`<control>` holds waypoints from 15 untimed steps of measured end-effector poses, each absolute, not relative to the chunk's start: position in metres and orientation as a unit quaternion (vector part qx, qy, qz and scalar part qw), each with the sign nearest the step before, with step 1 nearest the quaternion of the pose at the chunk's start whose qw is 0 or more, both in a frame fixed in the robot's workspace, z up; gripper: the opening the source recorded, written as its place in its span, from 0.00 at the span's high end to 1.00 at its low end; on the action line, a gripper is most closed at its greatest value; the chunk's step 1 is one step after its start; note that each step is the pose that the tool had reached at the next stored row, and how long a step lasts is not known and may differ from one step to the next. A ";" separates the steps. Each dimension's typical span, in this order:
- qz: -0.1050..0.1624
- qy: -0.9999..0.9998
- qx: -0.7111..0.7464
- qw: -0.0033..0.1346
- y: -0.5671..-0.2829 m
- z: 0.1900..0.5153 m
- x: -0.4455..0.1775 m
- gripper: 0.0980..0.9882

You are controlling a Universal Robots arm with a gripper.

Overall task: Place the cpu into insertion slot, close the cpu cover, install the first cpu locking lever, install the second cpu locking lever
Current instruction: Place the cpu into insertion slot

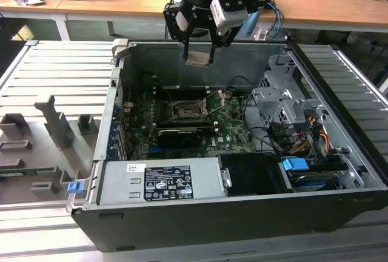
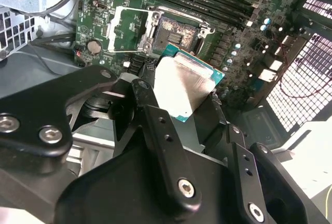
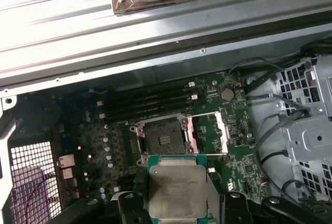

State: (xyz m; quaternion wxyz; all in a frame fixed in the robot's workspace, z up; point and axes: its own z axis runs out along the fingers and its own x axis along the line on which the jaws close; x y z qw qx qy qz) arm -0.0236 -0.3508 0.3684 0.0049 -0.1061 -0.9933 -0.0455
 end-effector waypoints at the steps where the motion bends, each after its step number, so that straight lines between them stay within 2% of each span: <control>1: -0.045 -0.993 -0.108 0.005 -0.351 0.368 -0.024 0.51; 15: -0.046 -0.988 -0.144 0.003 -0.351 0.366 -0.024 0.51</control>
